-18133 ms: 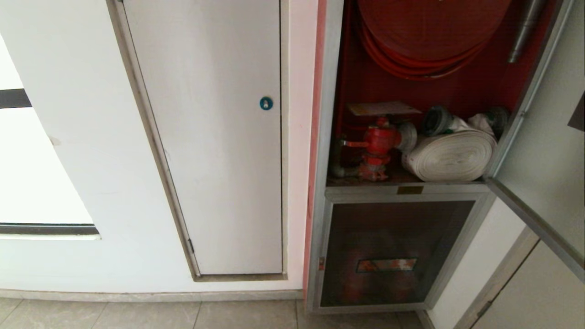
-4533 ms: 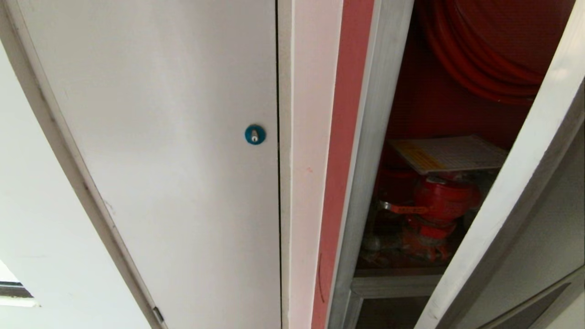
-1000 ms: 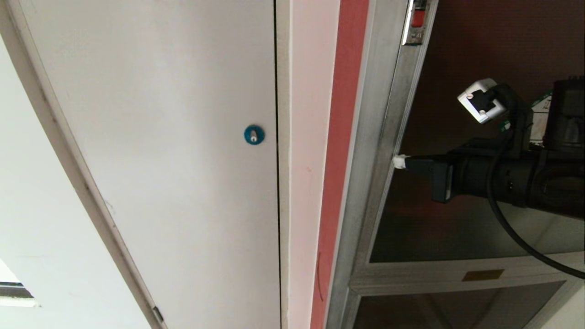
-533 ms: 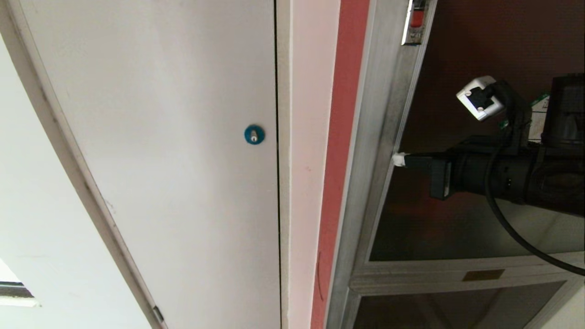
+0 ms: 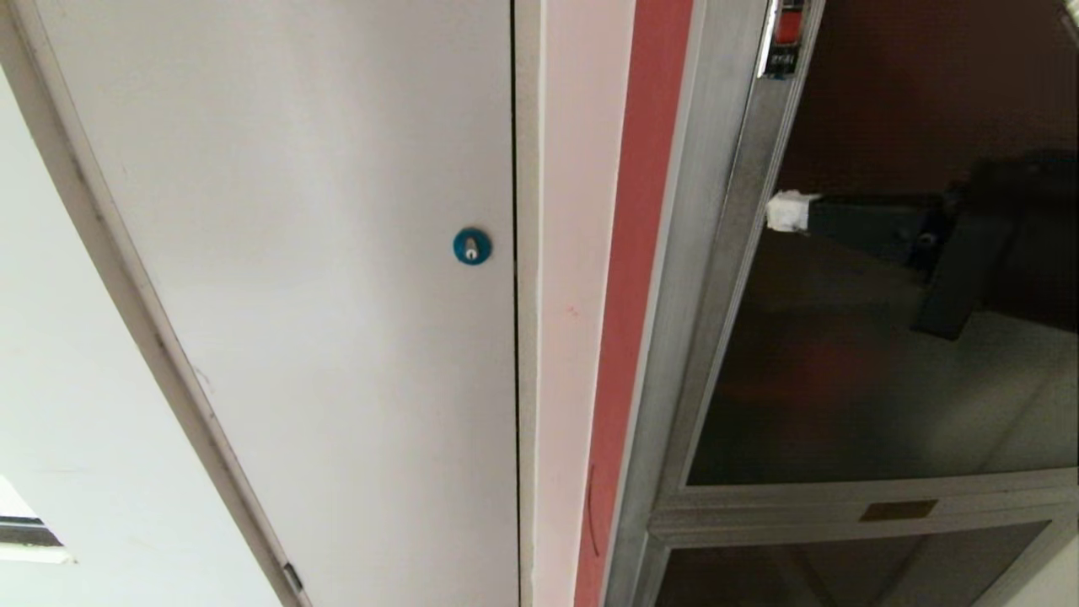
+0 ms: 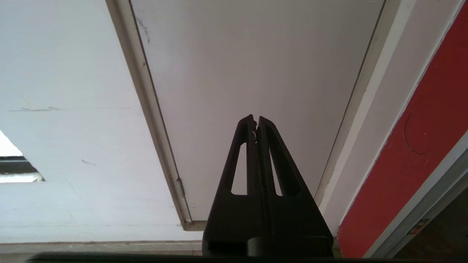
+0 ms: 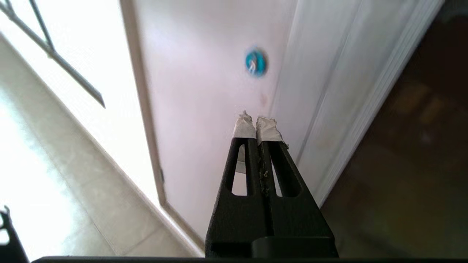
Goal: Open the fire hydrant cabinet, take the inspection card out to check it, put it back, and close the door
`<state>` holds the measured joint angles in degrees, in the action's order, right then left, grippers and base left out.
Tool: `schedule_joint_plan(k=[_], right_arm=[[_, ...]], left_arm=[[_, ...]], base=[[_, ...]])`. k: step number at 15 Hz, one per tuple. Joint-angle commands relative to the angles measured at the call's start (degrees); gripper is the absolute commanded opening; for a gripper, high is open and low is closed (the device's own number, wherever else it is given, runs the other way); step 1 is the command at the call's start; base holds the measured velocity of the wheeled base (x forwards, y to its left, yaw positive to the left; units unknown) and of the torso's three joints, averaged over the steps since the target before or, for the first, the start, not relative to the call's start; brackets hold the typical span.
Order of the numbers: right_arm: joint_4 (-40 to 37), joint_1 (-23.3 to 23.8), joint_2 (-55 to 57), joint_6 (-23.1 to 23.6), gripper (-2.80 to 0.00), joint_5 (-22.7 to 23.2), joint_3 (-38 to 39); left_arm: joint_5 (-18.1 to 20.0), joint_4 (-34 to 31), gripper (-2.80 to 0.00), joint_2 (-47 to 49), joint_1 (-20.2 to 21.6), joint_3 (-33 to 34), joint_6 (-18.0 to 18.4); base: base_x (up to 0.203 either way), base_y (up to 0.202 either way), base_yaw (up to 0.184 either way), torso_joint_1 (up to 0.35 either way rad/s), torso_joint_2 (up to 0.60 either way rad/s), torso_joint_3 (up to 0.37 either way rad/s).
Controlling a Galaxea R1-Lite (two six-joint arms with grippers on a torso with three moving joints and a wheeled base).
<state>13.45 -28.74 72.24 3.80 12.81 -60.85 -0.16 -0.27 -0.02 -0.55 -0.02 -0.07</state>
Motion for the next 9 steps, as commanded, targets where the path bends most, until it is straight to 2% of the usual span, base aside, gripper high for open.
schedule_joint_plan(k=[1,5,9], right_arm=[[-2.68,-0.40,-2.25,0.01,-2.80,0.22,-4.65],[-7.28,-0.35,0.47,-0.02,-2.80,0.06,-18.91],[-8.68,1.08,7.23,-0.02,-2.80,-0.38,-32.68]], left_arm=[[-0.02,0.00,-2.80,0.02,0.02,-0.03,-0.02],[-0.02,0.00,-2.80,0.02,0.02,-0.02,-0.02],[-0.02,0.00,-2.80,0.02,0.02,0.02,-0.02]], base=[[0.000,0.000,0.000,0.000,0.00,0.000],[0.000,0.000,0.000,0.000,0.00,0.000],[0.000,0.000,0.000,0.000,0.00,0.000]])
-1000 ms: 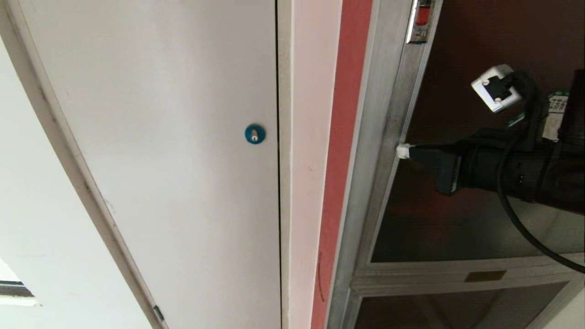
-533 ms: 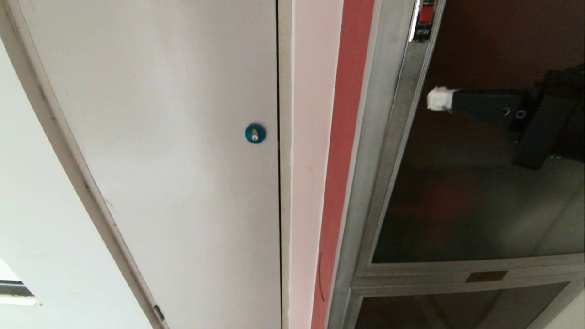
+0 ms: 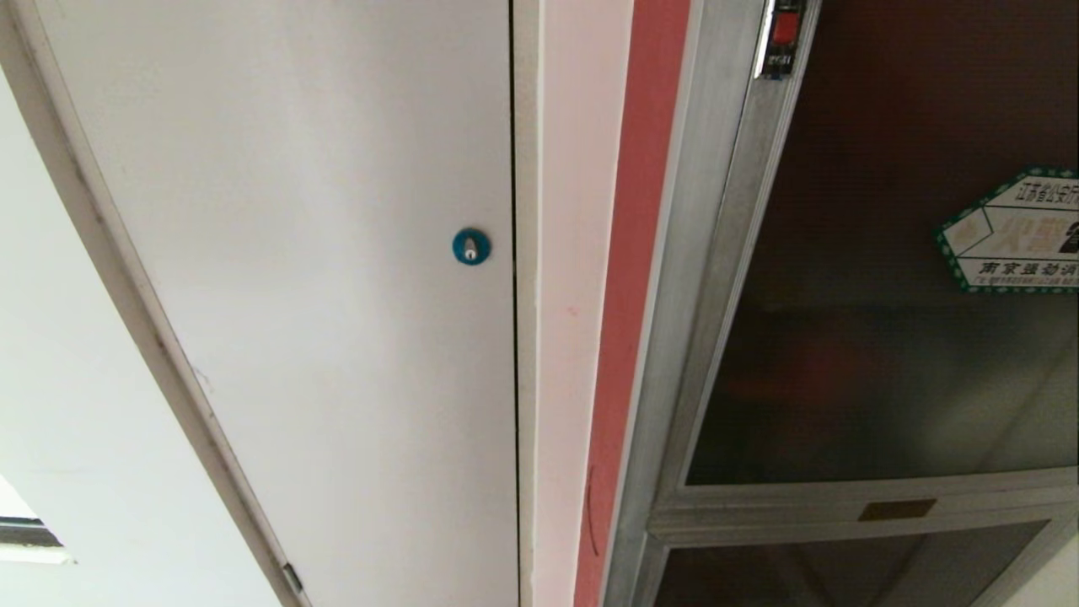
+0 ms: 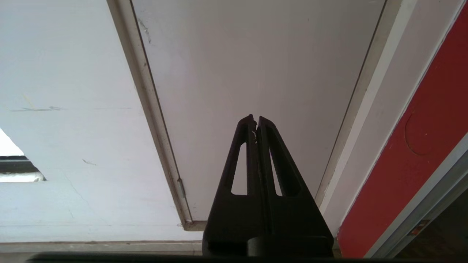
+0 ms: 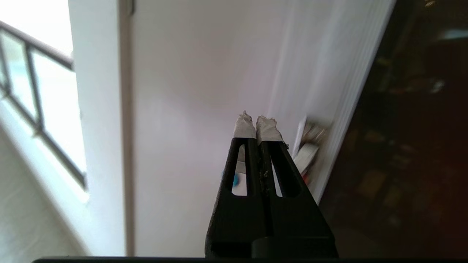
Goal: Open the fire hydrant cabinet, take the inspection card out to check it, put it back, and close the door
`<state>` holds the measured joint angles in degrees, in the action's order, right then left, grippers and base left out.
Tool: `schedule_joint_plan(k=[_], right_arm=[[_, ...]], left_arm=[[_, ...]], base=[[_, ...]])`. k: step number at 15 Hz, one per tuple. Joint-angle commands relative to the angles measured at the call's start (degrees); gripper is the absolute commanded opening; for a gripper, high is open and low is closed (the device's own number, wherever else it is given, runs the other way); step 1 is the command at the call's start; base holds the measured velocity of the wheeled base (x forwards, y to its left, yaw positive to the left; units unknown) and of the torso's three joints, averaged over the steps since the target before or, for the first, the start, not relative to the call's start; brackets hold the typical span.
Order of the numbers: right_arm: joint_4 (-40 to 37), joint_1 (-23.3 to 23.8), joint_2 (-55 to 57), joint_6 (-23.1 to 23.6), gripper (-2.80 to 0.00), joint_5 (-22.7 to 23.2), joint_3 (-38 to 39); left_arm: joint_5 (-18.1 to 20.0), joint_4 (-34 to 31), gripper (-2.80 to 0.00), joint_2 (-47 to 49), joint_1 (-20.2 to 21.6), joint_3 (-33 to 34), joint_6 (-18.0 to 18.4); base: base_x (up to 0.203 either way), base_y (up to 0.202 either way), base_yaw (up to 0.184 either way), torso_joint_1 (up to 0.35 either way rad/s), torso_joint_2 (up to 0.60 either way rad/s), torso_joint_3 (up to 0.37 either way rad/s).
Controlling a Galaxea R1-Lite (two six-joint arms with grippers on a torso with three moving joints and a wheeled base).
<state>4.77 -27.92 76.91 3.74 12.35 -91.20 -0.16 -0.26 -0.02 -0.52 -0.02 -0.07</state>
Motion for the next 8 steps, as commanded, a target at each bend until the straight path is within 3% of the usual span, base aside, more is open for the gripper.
schedule_joint_plan(k=[1,8], right_arm=[[-0.06,0.85,4.58,0.04,-2.80,0.00,-5.32],[0.08,6.20,15.93,0.09,-2.80,-1.97,-20.36]], left_arm=[[-0.02,0.00,-2.80,0.02,0.00,0.02,-0.01],[-0.02,0.00,-2.80,0.02,0.00,0.02,-0.01]], base=[[0.000,0.000,0.000,0.000,0.00,0.000],[0.000,0.000,0.000,0.000,0.00,0.000]])
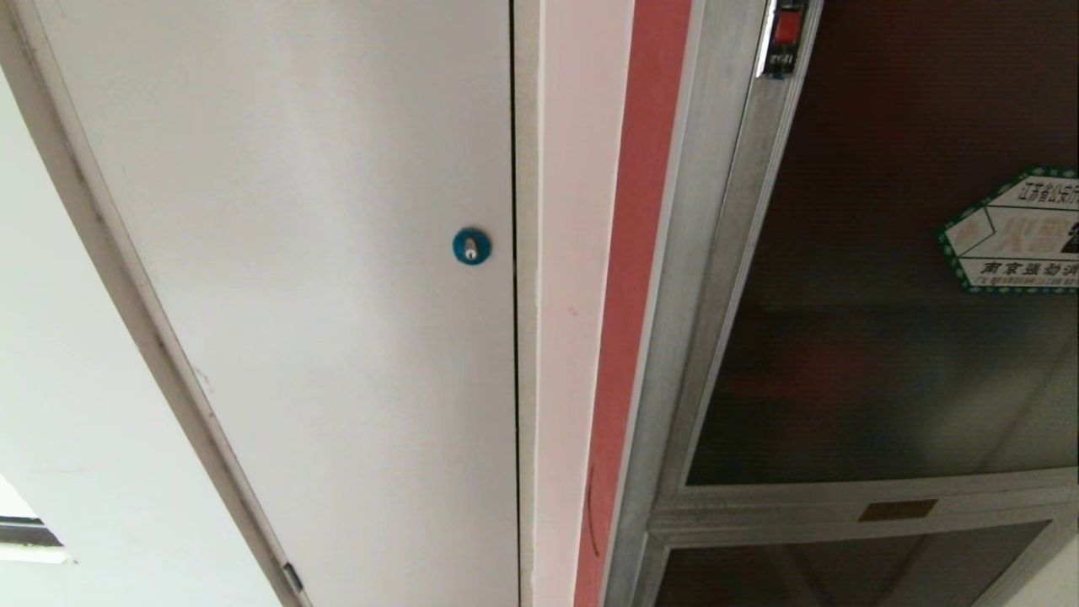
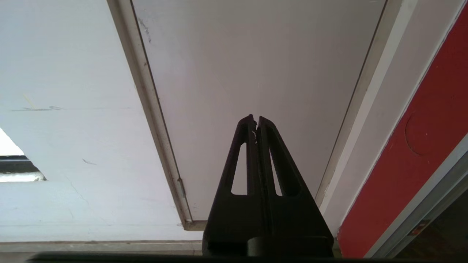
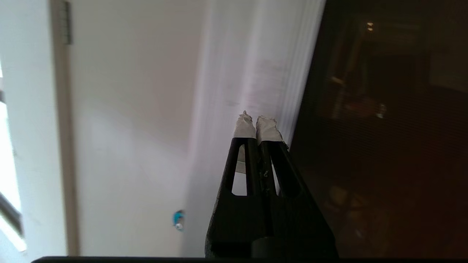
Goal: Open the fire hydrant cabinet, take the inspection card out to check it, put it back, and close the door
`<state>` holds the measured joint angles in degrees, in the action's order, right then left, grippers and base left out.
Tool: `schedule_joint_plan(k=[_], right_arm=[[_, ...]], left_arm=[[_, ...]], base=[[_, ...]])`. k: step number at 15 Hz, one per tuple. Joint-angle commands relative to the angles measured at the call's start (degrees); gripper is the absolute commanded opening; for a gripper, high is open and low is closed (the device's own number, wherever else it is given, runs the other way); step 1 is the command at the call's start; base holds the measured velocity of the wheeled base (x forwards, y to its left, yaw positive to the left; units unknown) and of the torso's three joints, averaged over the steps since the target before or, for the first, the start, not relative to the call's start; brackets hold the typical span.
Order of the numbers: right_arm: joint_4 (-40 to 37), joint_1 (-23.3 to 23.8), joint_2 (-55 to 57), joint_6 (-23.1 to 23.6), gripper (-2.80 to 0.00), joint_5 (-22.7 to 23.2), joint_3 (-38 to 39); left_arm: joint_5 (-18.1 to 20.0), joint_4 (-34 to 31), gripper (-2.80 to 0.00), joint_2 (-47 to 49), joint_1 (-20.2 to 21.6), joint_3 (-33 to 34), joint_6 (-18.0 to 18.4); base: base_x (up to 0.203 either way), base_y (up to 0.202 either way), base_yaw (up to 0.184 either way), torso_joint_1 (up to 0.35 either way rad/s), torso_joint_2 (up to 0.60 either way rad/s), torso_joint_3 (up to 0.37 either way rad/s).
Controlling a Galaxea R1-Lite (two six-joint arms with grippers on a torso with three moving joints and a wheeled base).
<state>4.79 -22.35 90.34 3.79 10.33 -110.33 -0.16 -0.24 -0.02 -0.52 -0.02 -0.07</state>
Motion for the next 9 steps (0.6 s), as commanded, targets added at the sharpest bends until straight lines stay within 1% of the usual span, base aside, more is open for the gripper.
schedule_joint_plan(k=[1,3,8,9], right_arm=[[0.12,1.28,3.04,0.07,-2.80,0.11,-1.45],[0.21,1.66,3.90,0.08,-2.80,0.05,-1.46],[1.88,6.00,6.16,0.08,-2.80,-0.03,-1.84],[1.80,6.27,6.16,0.08,-2.80,-0.04,-1.81]], left_arm=[[-0.02,-0.02,-2.80,0.02,0.00,0.02,-0.01],[-0.02,-0.02,-2.80,0.02,0.00,-0.06,-0.01],[-0.02,-0.02,-2.80,0.02,0.00,0.02,-0.01],[-0.02,-0.02,-2.80,0.02,0.00,0.02,-0.01]], base=[[0.000,0.000,0.000,0.000,0.00,0.000],[0.000,0.000,0.000,0.000,0.00,0.000],[0.000,0.000,0.000,0.000,0.00,0.000],[0.000,0.000,0.000,0.000,0.00,0.000]])
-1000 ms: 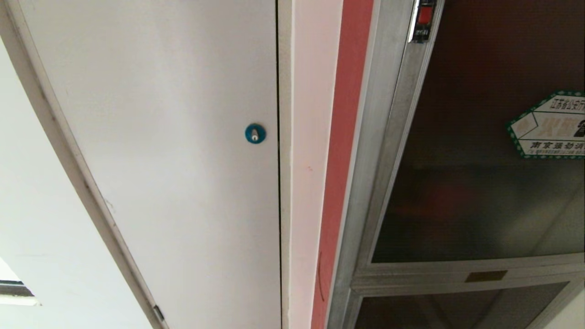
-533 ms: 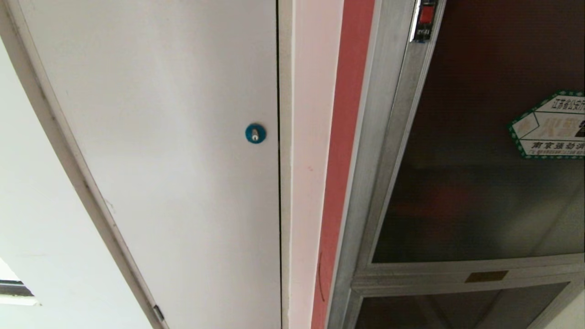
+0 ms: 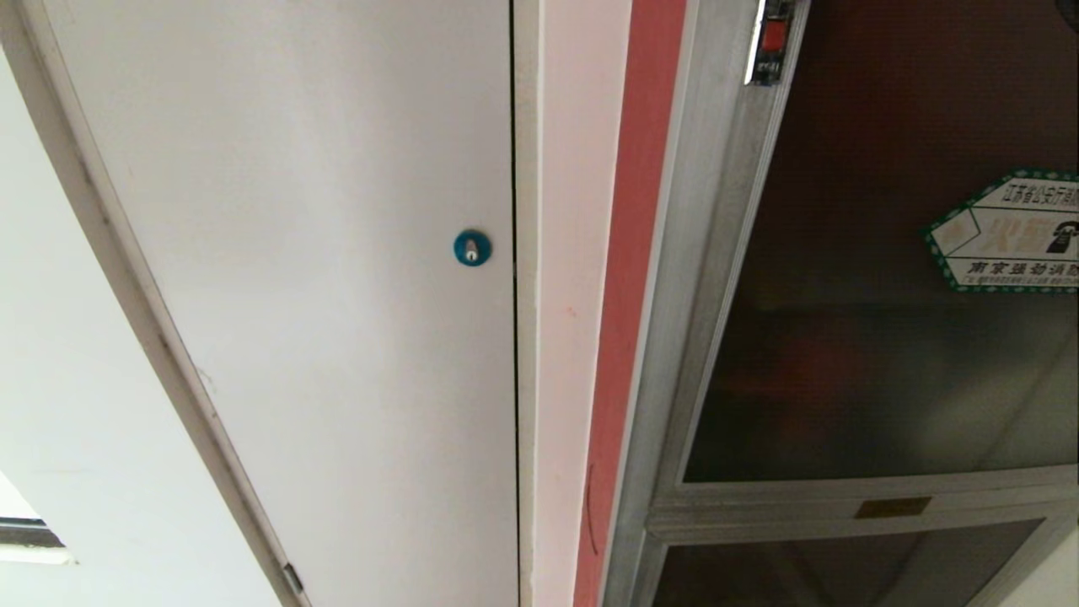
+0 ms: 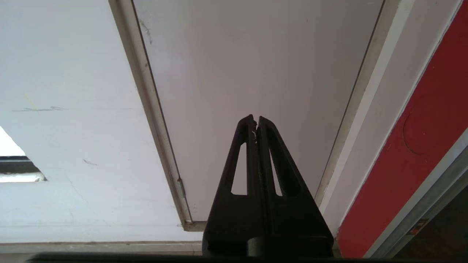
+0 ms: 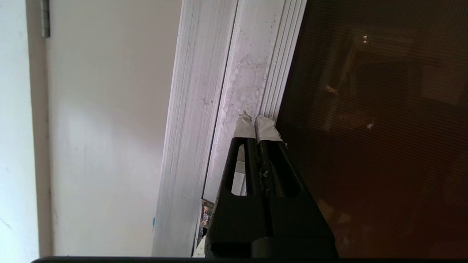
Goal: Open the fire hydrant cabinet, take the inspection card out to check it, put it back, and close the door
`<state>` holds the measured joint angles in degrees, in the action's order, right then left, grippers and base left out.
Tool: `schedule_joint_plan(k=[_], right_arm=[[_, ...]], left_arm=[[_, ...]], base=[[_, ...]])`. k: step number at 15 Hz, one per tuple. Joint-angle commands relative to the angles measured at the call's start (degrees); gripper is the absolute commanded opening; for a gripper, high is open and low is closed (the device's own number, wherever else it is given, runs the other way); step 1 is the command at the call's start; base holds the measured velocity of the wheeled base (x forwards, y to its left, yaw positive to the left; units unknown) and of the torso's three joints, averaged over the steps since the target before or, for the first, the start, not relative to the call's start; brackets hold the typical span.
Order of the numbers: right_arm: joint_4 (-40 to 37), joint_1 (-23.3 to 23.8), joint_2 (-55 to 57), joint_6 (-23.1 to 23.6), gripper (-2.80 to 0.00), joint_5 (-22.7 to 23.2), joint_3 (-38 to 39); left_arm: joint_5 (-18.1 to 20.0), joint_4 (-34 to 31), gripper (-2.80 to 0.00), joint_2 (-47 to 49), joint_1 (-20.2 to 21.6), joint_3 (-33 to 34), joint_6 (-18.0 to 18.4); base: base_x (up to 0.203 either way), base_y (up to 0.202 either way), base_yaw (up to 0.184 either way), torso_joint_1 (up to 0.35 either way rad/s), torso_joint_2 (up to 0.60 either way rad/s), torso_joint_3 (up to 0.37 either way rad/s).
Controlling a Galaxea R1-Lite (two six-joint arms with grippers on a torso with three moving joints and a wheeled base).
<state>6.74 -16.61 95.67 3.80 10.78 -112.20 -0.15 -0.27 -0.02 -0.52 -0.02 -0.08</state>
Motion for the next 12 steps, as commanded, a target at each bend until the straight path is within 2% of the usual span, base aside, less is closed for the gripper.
schedule_joint_plan(k=[1,4,7,10,12], right_arm=[[-0.22,0.70,0.66,0.06,-2.80,-0.42,0.05],[-0.62,-0.12,-0.91,0.04,-2.80,-0.21,0.71],[-4.05,-4.04,-4.48,-1.27,-2.80,0.00,1.10],[-7.58,-8.69,-9.89,-5.75,-2.80,0.03,2.32],[-9.64,-10.16,-13.37,-12.12,-2.80,0.03,4.77]], left_arm=[[-0.03,0.00,-2.80,0.02,0.00,0.02,-0.01],[-0.03,0.00,-2.80,0.02,0.00,-0.03,-0.01],[-0.03,0.00,-2.80,0.02,0.00,0.02,-0.01],[-0.03,0.00,-2.80,0.09,0.00,0.00,-0.01],[-0.03,0.00,-2.80,0.02,0.00,0.02,-0.01]], base=[[0.000,0.000,0.000,0.000,0.00,0.000],[0.000,0.000,0.000,0.000,0.00,0.000],[0.000,0.000,0.000,0.000,0.00,0.000],[0.000,0.000,0.000,0.000,0.00,0.000],[0.000,0.000,0.000,0.000,0.00,0.000]])
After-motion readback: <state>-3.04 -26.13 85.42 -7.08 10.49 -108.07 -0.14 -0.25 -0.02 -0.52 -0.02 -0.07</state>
